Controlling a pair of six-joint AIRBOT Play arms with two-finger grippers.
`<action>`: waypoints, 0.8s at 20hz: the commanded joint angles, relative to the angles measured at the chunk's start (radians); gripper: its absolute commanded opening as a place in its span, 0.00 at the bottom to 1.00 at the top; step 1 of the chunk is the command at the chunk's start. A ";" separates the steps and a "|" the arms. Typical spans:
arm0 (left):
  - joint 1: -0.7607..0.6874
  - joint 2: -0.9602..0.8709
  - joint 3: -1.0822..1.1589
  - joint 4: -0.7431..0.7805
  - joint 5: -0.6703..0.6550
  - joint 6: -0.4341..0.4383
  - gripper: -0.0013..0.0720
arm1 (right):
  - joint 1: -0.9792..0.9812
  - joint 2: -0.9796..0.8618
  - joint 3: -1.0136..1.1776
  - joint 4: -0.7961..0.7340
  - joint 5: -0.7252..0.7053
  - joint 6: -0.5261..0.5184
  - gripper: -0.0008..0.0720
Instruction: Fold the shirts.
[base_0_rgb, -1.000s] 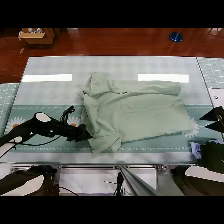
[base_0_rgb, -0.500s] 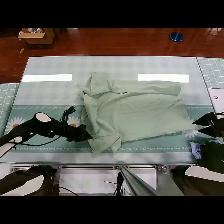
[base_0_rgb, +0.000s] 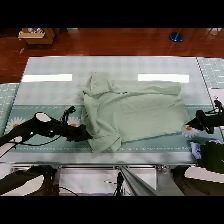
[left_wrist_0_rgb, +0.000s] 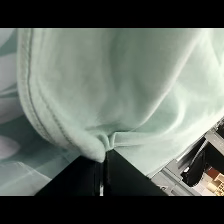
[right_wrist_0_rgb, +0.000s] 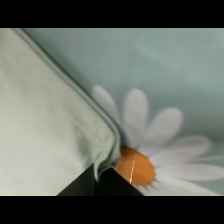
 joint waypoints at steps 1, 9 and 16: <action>0.008 0.010 0.006 -0.003 -0.003 0.012 0.07 | 0.045 0.004 0.012 0.116 -0.029 -0.016 0.04; 0.234 0.361 0.618 -0.023 -0.168 0.055 0.07 | 0.132 0.370 0.394 0.531 0.167 -0.296 0.04; 0.319 0.454 1.507 0.355 -0.209 -0.047 0.07 | 0.163 0.681 0.845 0.499 -0.190 -0.032 0.03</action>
